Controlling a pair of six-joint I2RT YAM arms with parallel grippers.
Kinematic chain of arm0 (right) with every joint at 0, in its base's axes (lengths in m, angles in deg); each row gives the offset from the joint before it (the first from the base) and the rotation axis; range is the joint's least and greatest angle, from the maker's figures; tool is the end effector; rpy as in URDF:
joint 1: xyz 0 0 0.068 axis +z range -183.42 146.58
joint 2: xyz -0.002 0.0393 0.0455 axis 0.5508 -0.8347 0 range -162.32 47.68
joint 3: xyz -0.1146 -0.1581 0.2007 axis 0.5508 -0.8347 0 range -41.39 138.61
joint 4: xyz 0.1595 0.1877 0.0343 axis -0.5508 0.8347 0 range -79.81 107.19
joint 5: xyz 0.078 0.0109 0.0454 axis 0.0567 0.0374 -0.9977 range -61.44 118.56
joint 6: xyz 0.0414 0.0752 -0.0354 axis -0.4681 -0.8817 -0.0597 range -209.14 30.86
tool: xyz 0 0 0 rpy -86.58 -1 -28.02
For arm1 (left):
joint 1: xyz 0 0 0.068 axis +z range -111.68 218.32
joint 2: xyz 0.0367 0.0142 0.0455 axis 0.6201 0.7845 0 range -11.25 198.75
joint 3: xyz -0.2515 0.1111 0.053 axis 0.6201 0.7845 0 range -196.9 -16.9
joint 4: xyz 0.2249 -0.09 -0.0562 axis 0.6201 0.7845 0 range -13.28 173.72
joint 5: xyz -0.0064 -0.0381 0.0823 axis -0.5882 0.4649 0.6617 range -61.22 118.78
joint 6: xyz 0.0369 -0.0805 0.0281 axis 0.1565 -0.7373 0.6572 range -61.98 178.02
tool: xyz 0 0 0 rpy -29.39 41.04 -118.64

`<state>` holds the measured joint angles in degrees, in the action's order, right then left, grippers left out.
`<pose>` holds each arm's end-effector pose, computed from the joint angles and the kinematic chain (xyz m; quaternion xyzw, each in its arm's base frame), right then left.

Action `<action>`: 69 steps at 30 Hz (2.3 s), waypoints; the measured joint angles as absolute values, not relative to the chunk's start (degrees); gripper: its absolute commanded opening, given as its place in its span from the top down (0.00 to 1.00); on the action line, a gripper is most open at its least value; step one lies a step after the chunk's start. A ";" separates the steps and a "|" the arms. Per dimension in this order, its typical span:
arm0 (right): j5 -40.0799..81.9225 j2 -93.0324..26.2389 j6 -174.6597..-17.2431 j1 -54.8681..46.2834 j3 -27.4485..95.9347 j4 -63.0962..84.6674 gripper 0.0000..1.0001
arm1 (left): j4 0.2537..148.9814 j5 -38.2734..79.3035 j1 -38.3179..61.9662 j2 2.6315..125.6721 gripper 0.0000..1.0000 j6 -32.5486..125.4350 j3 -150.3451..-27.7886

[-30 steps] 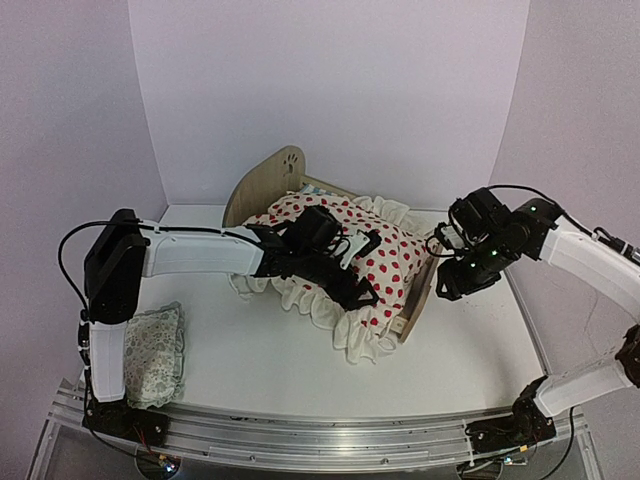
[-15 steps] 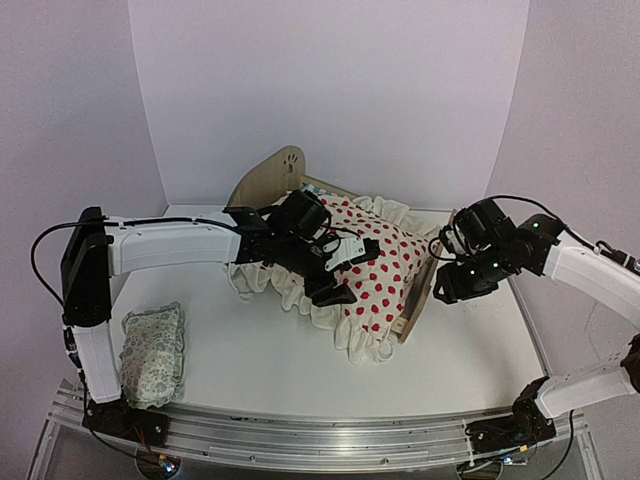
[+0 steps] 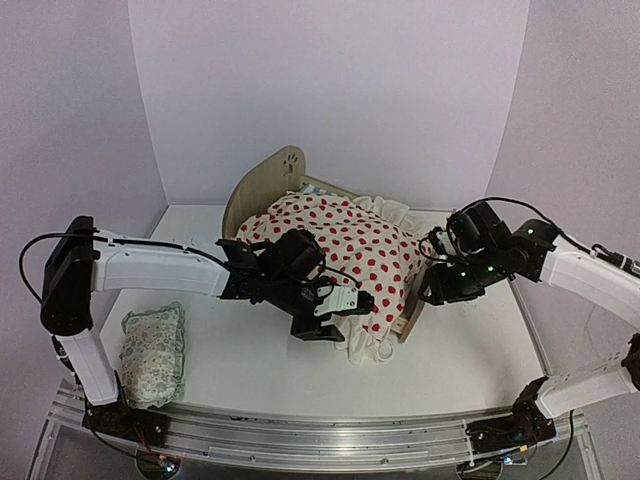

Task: Set up the pet bed
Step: Cross the right ropes of the mattress closest to the robot.

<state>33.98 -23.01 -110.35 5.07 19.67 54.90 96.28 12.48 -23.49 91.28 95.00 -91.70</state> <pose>0.2084 0.1556 0.2624 -0.1285 0.9423 0.1132 0.2877 0.1760 -0.3779 0.2106 0.7335 0.5608 -0.2064 0.3237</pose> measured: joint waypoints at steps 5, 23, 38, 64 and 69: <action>34.23 -23.01 -111.75 5.89 19.71 54.36 0.48 | 92.65 12.27 -24.11 90.41 0.56 93.56 -87.72; 35.94 -17.18 -112.58 5.89 18.00 54.39 0.48 | 92.85 7.64 -24.11 106.65 0.57 94.06 -101.91; 36.11 -16.66 -112.32 5.89 17.42 54.66 0.47 | 87.77 13.13 -24.11 111.51 0.57 92.94 -109.06; 37.16 -21.81 -110.37 5.87 19.47 54.81 0.44 | 82.17 16.32 -22.68 111.00 0.61 93.13 -110.84; 36.99 -21.81 -110.41 5.89 19.45 54.80 0.44 | 85.95 16.90 -22.82 110.35 0.59 97.13 -106.85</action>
<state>36.99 -21.81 -110.41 5.89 19.45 54.80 85.95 16.90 -22.82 110.35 97.13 -106.85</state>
